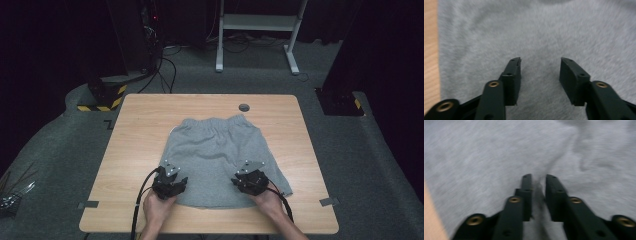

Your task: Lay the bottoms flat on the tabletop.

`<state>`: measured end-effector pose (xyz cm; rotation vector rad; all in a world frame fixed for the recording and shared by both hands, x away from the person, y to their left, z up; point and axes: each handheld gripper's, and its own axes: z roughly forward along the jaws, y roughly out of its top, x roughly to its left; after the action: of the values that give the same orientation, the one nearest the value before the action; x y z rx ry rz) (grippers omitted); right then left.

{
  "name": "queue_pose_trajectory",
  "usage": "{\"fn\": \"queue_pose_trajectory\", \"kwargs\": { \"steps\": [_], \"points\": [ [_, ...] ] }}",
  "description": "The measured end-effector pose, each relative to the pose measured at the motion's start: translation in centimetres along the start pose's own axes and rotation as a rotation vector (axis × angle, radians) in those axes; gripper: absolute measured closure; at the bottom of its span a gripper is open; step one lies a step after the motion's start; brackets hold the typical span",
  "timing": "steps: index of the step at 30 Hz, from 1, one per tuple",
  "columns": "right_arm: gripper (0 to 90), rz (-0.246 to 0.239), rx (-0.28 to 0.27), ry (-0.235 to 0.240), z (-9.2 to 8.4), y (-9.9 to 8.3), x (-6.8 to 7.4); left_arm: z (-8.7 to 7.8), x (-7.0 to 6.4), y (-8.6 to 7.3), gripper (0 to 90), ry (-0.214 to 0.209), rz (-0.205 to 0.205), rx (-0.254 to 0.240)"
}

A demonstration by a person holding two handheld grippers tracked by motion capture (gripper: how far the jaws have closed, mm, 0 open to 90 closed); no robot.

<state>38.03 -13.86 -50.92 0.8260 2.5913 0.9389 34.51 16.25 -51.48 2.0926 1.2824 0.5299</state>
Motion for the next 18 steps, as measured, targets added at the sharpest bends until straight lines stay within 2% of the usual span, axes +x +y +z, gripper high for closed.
{"fn": "queue_pose_trajectory", "kwargs": {
  "steps": [1, 2, 3, 7, 9, 11, 13, 14, 16, 17, 18],
  "points": [
    [70.9, 0.0, 0.0, 0.0, 0.0, 0.0, 0.0, -0.1, 0.0, -0.1, 56.8, -0.008, 0.002, -0.003],
    [73.6, -0.014, 0.001, 0.005, 0.1, -0.1, 0.2, -0.3, 0.0, -0.2, 68.1, -0.016, 0.011, 0.0],
    [73.6, -0.014, 0.001, 0.005, 0.1, -0.1, 0.2, -0.5, -0.1, -0.4, 68.1, -0.017, 0.025, 0.005],
    [76.1, -0.078, 0.01, 0.041, -0.6, -0.8, 1.4, -1.6, -0.4, -1.4, 85.0, -0.025, 0.084, 0.015],
    [75.2, -0.076, 0.014, 0.07, -1.2, -1.3, 1.6, -2.0, -0.3, -1.7, 85.9, -0.038, 0.076, 0.023],
    [71.2, -0.074, 0.007, 0.057, -1.7, -1.5, 1.2, -2.2, -0.3, -1.8, 84.8, -0.04, 0.079, 0.026],
    [68.4, -0.029, -0.036, -0.003, -2.4, -1.2, -0.1, -2.1, -0.3, -1.7, 77.0, -0.029, 0.076, 0.022],
    [67.0, 0.039, -0.069, -0.049, -2.9, -1.0, -1.4, -2.1, -0.2, -1.6, 70.7, -0.022, 0.077, 0.019],
    [66.3, 0.143, -0.1, -0.12, -3.3, -0.8, -3.8, -1.9, 0.0, -1.5, 62.4, -0.005, 0.06, 0.008],
    [66.2, 0.213, -0.111, -0.167, -3.4, -0.8, -5.6, -1.9, 0.1, -1.4, 59.2, -0.003, 0.05, 0.005],
    [66.3, 0.251, -0.111, -0.191, -3.4, -0.8, -6.6, -1.8, 0.2, -1.3, 57.2, 0.002, 0.039, -0.006]
  ]
}}
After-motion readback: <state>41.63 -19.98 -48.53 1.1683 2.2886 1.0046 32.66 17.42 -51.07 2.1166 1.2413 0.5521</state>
